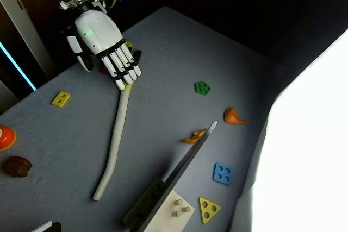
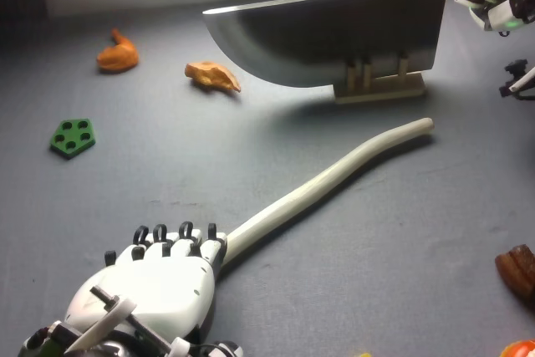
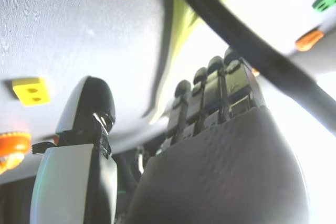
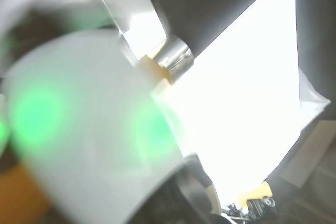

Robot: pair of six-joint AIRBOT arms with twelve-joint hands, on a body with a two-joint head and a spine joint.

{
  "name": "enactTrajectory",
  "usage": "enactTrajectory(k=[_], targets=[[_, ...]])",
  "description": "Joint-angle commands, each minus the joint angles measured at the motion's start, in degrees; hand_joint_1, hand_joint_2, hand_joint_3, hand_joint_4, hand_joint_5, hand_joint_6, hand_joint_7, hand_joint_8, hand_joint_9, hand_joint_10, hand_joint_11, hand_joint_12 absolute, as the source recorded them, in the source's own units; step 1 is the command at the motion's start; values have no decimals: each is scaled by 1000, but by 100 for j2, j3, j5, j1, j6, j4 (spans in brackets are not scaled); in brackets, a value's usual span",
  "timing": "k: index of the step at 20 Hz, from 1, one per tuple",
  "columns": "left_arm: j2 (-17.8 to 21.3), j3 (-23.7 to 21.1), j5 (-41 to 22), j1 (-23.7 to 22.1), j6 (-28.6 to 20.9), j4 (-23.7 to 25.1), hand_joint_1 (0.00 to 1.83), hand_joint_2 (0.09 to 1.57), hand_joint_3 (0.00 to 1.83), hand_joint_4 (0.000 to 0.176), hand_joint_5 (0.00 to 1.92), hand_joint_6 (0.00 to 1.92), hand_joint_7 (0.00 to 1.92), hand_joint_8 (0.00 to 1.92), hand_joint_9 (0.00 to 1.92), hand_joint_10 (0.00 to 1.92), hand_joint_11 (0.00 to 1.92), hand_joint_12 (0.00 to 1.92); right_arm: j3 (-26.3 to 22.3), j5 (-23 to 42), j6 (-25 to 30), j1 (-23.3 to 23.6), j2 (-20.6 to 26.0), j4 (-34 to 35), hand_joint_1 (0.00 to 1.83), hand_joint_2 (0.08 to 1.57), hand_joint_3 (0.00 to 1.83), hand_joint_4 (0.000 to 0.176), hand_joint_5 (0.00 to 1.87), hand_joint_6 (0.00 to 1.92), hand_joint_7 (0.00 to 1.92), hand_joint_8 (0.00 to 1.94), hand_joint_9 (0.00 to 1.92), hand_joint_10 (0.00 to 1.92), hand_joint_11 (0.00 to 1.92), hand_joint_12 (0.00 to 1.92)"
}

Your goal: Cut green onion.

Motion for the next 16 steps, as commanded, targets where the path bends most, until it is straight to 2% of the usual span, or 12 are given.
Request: enactTrajectory(k=[1, 2, 4, 6, 7, 8, 10, 11, 12, 13, 16], targets=[[16, 7, 241, -5, -14, 446, 732, 1322, 13, 29, 42, 2, 12, 2, 0, 0, 0, 0, 41, 530, -7, 33, 51, 88, 1637, 718, 923, 176, 1426, 1921, 1627, 1941, 1656, 1921, 1716, 1921], [16, 11, 241, 11, -14, 446, 712, 1330, 14, 32, 40, 1, 5, 1, 0, 0, 0, 0, 41, 554, -7, 33, 51, 101, 1648, 663, 1011, 176, 1462, 1921, 1635, 1941, 1661, 1921, 1720, 1921], [12, 23, 239, 36, -16, 445, 730, 1319, 8, 34, 49, 4, 17, 5, 0, 0, 0, 0, 41, 596, -12, 35, 51, 130, 1642, 653, 1023, 176, 1449, 1921, 1638, 1941, 1666, 1921, 1725, 1921], [3, 48, 239, 70, -58, 445, 656, 1333, 13, 37, 23, 7, 13, 2, 0, 0, 0, 0, 42, 667, -145, 38, 51, 281, 1631, 649, 1034, 176, 1434, 1921, 1629, 1941, 1662, 1921, 1721, 1921], [-29, 74, 239, 88, -89, 446, 578, 1329, 11, 25, 60, 19, 41, 10, 8, 3, 0, 0, 42, 780, -368, 46, 51, 544, 1608, 672, 1012, 176, 1406, 1921, 1609, 1941, 1641, 1921, 1697, 1921], [-41, 81, 241, 88, -95, 453, 578, 1329, 11, 25, 60, 19, 41, 10, 8, 3, 0, 0, 42, 842, -377, 46, 53, 651, 1608, 672, 1012, 176, 1406, 1921, 1609, 1941, 1641, 1921, 1697, 1921], [-66, 93, 264, 101, -166, 563, 462, 1324, 6, 27, 94, 21, 37, 4, 5, 1, 19, 12, 41, 1045, -377, 50, 66, 821, 1623, 635, 1102, 176, 1406, 1921, 1620, 1941, 1644, 1921, 1711, 1921], [-75, 92, 309, 102, -207, 595, 429, 1324, 0, 19, 109, 5, 53, 1, 26, 3, 7, 135, 41, 1149, -376, 54, 73, 847, 1618, 603, 1131, 176, 1434, 1921, 1624, 1941, 1642, 1921, 1711, 1921], [-79, 83, 353, 108, -243, 598, 398, 1334, 1, 4, 100, 1, 34, 0, 19, 1, 1, 116, 41, 1229, -389, 56, 80, 847, 1601, 607, 1124, 176, 1424, 1921, 1630, 1941, 1649, 1921, 1713, 1921], [-80, 60, 431, 135, -315, 607, 380, 1355, 8, 0, 80, 0, 9, 0, 0, 0, 0, 14, 40, 1295, -395, 83, 90, 847, 1600, 641, 1076, 176, 1388, 1921, 1617, 1941, 1654, 1921, 1721, 1921], [-102, -9, 660, 296, -633, 729, 388, 1361, 8, 0, 87, 3, 18, 3, 5, 2, 6, 3, 39, 1299, -394, 160, 115, 847, 1602, 656, 1078, 176, 1400, 1921, 1611, 1941, 1658, 1921, 1732, 1921]])
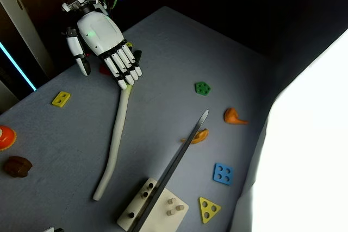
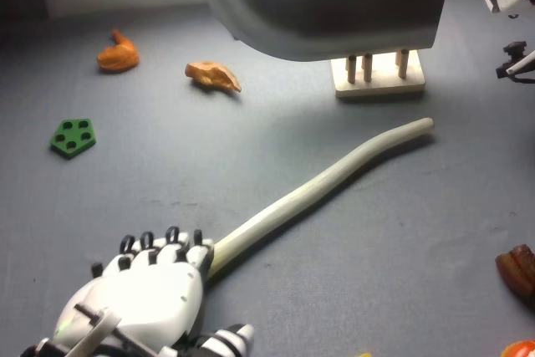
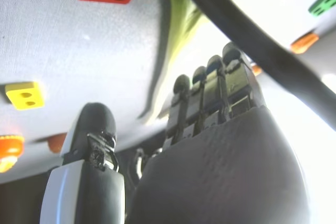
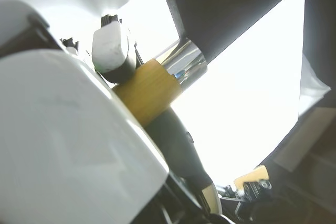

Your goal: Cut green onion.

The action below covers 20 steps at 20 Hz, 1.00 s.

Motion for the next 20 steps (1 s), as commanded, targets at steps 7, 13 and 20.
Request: enactTrajectory(k=[7, 13, 20], targets=[[-137, -87, 484, 244, -174, 657, 368, 1372, 5, 0, 44, 1, 7, 2, 0, 0, 0, 0, -582, 1346, 50, 279, 579, 31, 1656, 594, 1154, 176, 1447, 1921, 1645, 1941, 1688, 1921, 1759, 1921], [-254, -45, 509, 298, -174, 718, 374, 1368, 2, 0, 54, 4, 34, 8, 5, 2, 0, 0, -1909, 1210, -562, 283, 1274, 121, 1607, 637, 1083, 176, 1401, 1921, 1631, 1941, 1691, 1921, 1759, 1921], [-379, 25, 509, 452, -234, 818, 181, 1407, 14, 0, 38, 0, 13, 3, 0, 0, 2, 1, -3187, 1130, -2623, 217, 1710, 1998, 1639, 636, 1074, 176, 1353, 1921, 1631, 1941, 1692, 1921, 1753, 1921]])
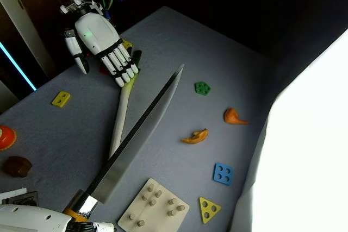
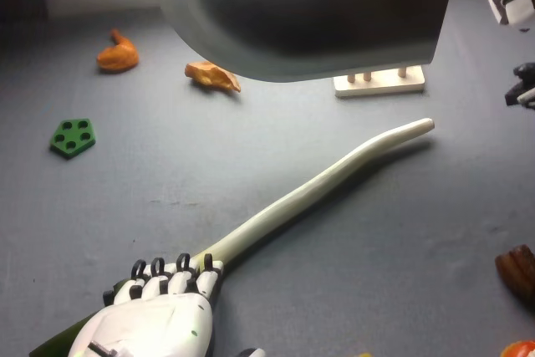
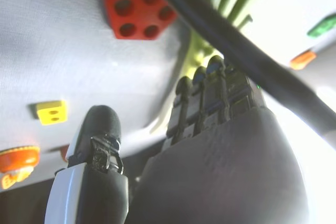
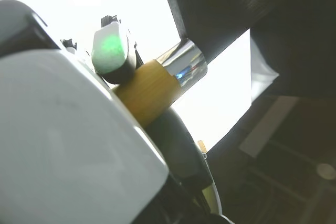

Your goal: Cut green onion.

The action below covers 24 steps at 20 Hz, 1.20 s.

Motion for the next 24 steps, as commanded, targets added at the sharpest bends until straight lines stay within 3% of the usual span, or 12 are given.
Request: enactTrajectory(k=[1, 6, 12, 16, 20, 22, 24], targets=[[-21, 21, 299, 12, -16, 409, 142, 1414, 14, 0, 36, 0, 18, 3, 0, 0, 0, 0, -66, 778, -3, 55, 109, 169, 1639, 631, 1081, 176, 1364, 1921, 1639, 1941, 1697, 1921, 1752, 1921], [-24, 37, 297, 71, -127, 301, 261, 1384, 0, 0, 26, 6, 1, 0, 0, 0, 0, 0, -491, 1153, -230, -64, 278, 222, 1611, 647, 1071, 176, 1415, 1921, 1617, 1941, 1660, 1921, 1732, 1921], [-36, 46, 286, 90, -148, 81, 210, 1384, 0, 0, 0, 0, 0, 0, 0, 0, 0, 0, -834, 1141, -500, -243, 341, 222, 1620, 640, 1044, 176, 1412, 1921, 1618, 1941, 1657, 1921, 1720, 1921], [-41, 56, 262, 92, -148, 72, 244, 1377, 0, 0, 93, 22, 80, 13, 17, 5, 0, 0, -824, 1189, -598, -288, 190, 220, 1606, 656, 1053, 176, 1414, 1921, 1621, 1941, 1650, 1921, 1709, 1921], [-46, 60, 260, 92, -148, 70, 193, 1379, 0, 0, 57, 3, 83, 5, 25, 5, 0, 0, -693, 1188, -629, -288, -44, 225, 1632, 622, 1076, 176, 1416, 1921, 1612, 1941, 1658, 1921, 1728, 1921], [-57, 66, 260, 91, -148, 70, 212, 1383, 1, 0, 47, 0, 42, 0, 2, 0, 3, 1, -695, 1180, -714, -325, -144, 244, 1602, 684, 1015, 176, 1419, 1921, 1610, 1941, 1652, 1921, 1722, 1921], [-61, 71, 261, 90, -148, 75, 182, 1376, 0, 0, 41, 0, 35, 0, 22, 7, 18, 13, -693, 1153, -779, -330, -215, 260, 1586, 718, 917, 176, 1291, 1921, 1607, 1941, 1658, 1921, 1710, 1921]])
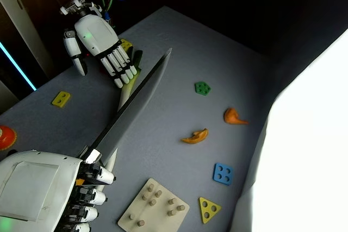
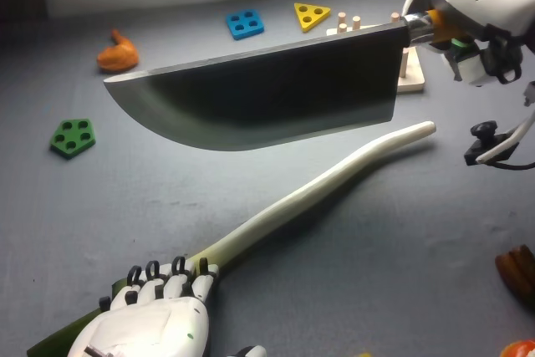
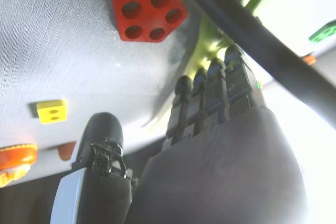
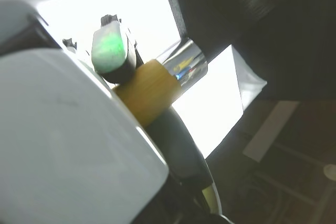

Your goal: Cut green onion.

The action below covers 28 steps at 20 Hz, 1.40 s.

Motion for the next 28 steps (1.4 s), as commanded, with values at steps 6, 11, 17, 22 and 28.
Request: enactTrajectory(k=[6, 11, 17, 22, 28], targets=[[-34, 43, 219, 3, -1, 154, 190, 1383, 1, 0, 37, 3, 21, 0, 5, 0, 0, 0, 37, 802, -81, -67, -129, 2, 1576, 778, 831, 176, 1317, 1921, 1578, 1941, 1622, 1921, 1672, 1921], [-36, 51, 218, -3, -1, 154, 171, 1394, 4, 0, 54, 6, 42, 5, 13, 3, 1, 0, 202, 851, -295, -194, -311, 2, 1610, 665, 1021, 176, 1376, 1921, 1628, 1941, 1651, 1921, 1697, 1921], [-39, 55, 218, -10, -1, 155, 276, 1376, 0, 0, 26, 0, 17, 0, 5, 0, 4, 2, 324, 884, -511, -335, -421, 2, 1641, 616, 1102, 176, 1308, 1921, 1625, 1941, 1661, 1921, 1697, 1921], [-39, 58, 218, -26, -1, 161, 284, 1379, 0, 0, 54, 6, 27, 3, 15, 3, 12, 20, 323, 927, -641, -424, -400, 2, 1625, 636, 1075, 176, 1282, 1921, 1620, 1941, 1678, 1921, 1723, 1921], [-38, 65, 218, -28, -1, 171, 200, 1405, 6, 0, 76, 1, 37, 0, 10, 0, 0, 0, 322, 927, -749, -505, -271, 1, 1583, 690, 981, 176, 1261, 1921, 1598, 1941, 1660, 1921, 1695, 1921]])
